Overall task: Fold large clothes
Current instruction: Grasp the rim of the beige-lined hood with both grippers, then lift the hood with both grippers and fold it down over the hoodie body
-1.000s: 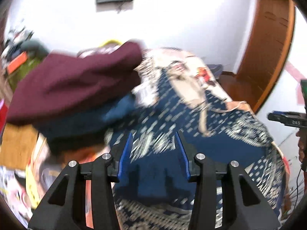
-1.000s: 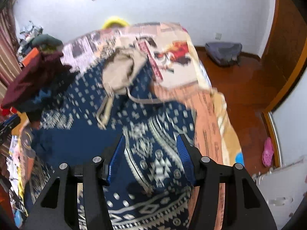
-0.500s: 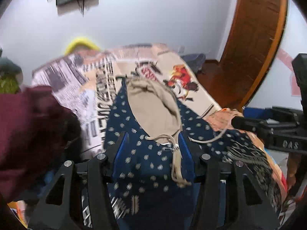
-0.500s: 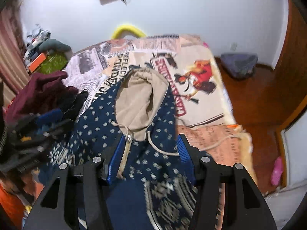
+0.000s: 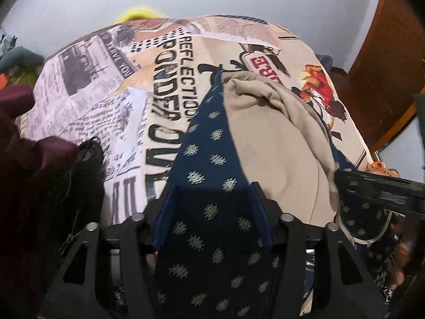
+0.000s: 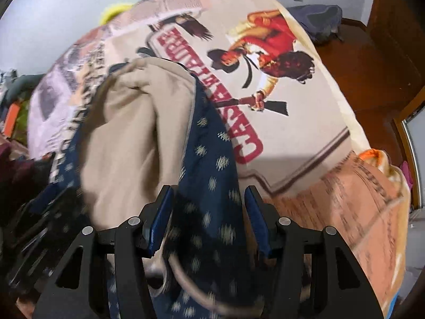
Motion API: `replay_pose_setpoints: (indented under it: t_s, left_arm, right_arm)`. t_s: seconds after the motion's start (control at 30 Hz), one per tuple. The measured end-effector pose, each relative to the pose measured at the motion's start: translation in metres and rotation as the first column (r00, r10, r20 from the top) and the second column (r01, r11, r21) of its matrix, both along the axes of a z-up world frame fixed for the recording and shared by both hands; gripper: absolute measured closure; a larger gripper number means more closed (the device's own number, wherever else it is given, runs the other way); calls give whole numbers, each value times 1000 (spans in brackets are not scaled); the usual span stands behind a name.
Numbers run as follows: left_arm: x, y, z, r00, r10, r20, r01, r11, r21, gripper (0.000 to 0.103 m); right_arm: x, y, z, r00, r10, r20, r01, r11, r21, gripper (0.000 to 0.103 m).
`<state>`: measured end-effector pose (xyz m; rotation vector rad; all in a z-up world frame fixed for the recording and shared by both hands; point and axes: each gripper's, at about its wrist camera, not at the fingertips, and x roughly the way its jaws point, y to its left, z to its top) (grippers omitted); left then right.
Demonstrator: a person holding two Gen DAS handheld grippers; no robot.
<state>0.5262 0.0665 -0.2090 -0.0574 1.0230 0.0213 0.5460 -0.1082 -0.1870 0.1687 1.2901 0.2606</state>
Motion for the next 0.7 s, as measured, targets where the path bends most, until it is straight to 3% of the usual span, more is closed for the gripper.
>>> replay_pose_setpoints:
  t_s: [0.1, 0.13, 0.17, 0.23, 0.27, 0.3, 0.4, 0.5, 0.6, 0.7]
  left_arm:
    - [3, -12, -2, 999, -32, -3, 32, 999, 40, 42]
    - [3, -17, -4, 999, -41, 4, 41, 996, 76, 45]
    - [3, -22, -7, 999, -48, 7, 47, 990, 130, 57]
    - [3, -29, -12, 998, -68, 17, 62, 974, 219, 71]
    - [0, -32, -12, 997, -79, 26, 71, 967, 244, 88]
    - [-2, -35, -11, 996, -84, 26, 74, 960, 268, 92]
    - [-10, -36, -3, 995, -98, 38, 85, 961, 262, 95]
    - [-28, -28, 20, 992, -106, 67, 92, 978, 187, 95]
    - [-46, -22, 42, 990, -110, 93, 98, 988, 118, 95]
    - [-76, -21, 64, 984, -126, 129, 117, 990, 79, 95]
  right_arm:
    - [5, 6, -15, 1000, 5, -18, -5, 1000, -17, 52]
    - [4, 7, -15, 1000, 13, -2, -13, 1000, -26, 57]
    - [1, 10, -12, 999, 32, 25, -31, 999, -37, 63]
    - [-6, 13, -6, 997, 57, 44, -55, 997, -47, 90]
    - [-9, 13, -3, 997, 55, 47, -52, 997, -56, 91]
    - [-14, 13, 3, 996, 58, 61, -54, 997, -60, 93]
    - [-30, 9, 27, 991, 78, 111, -71, 995, -68, 94]
    - [-48, -3, 55, 983, 91, 158, -86, 996, -39, 94]
    - [-77, -7, 84, 961, 127, 246, -112, 991, -74, 94]
    - [-93, -13, 97, 948, 151, 278, -131, 987, -91, 94]
